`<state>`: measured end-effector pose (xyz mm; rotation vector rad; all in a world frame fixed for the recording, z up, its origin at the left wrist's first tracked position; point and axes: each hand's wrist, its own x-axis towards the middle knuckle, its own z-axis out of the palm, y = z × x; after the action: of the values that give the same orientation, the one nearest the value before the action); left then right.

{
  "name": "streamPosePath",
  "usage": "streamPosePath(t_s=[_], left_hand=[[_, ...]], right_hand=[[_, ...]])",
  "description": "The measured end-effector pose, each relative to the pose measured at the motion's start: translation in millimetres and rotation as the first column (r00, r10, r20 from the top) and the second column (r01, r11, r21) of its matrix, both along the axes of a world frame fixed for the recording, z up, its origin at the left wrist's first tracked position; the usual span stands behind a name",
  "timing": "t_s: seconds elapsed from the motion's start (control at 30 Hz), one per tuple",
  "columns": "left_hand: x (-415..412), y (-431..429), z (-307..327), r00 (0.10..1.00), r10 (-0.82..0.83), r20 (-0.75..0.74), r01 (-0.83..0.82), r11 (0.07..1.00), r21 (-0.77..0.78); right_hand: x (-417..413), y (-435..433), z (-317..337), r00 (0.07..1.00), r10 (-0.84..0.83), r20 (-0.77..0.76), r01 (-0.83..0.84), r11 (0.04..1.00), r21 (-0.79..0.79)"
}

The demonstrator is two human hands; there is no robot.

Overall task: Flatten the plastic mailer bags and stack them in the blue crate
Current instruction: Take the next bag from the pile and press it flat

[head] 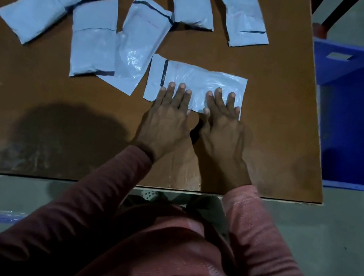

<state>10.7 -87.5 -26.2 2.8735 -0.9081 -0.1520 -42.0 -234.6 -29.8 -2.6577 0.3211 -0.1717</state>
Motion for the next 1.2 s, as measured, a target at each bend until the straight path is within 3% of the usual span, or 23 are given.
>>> streamPosePath(t_s=[0.13, 0.33, 0.43, 0.5, 0.57, 0.67, 0.97, 1.07, 1.2], left_hand=[[14, -3, 3, 0.996, 0.002, -0.088, 0.005, 0.997, 0.075], [15, -6, 33, 0.991, 0.046, -0.129, -0.020, 0.981, 0.195], [27, -6, 62, 0.992, 0.069, -0.102, -0.067, 0.998, 0.022], [37, -3, 64, 0.993, 0.105, -0.052, -0.114, 0.974, -0.197], [51, 2, 50, 0.995, 0.096, -0.021, -0.098, 0.952, -0.289], [70, 10, 14, 0.997, 0.025, -0.071, -0.041, 0.974, -0.224], [74, 11, -28, 0.994, -0.009, 0.105, 0.029, 0.983, -0.183], [72, 10, -22, 0.999, -0.005, 0.036, 0.011, 0.984, -0.176], [93, 18, 1, 0.973, -0.051, -0.226, 0.009, 0.983, -0.184]], right_hand=[[7, -2, -3, 0.999, 0.021, -0.050, -0.025, 0.997, -0.073], [15, 0, 16, 0.962, 0.058, -0.267, -0.109, 0.978, -0.180], [21, -9, 48, 0.943, 0.046, -0.331, -0.142, 0.952, -0.272], [27, -13, 67, 0.973, -0.030, -0.231, -0.019, 0.979, -0.204], [38, -13, 68, 0.991, -0.086, -0.107, 0.076, 0.993, -0.089], [52, -16, 59, 0.984, -0.061, -0.166, 0.051, 0.997, -0.063], [70, -30, 23, 0.921, -0.045, -0.387, -0.061, 0.965, -0.255], [69, -26, 27, 0.916, -0.052, -0.397, -0.044, 0.973, -0.228], [70, -33, 41, 0.918, -0.027, -0.395, -0.002, 0.997, -0.073]])
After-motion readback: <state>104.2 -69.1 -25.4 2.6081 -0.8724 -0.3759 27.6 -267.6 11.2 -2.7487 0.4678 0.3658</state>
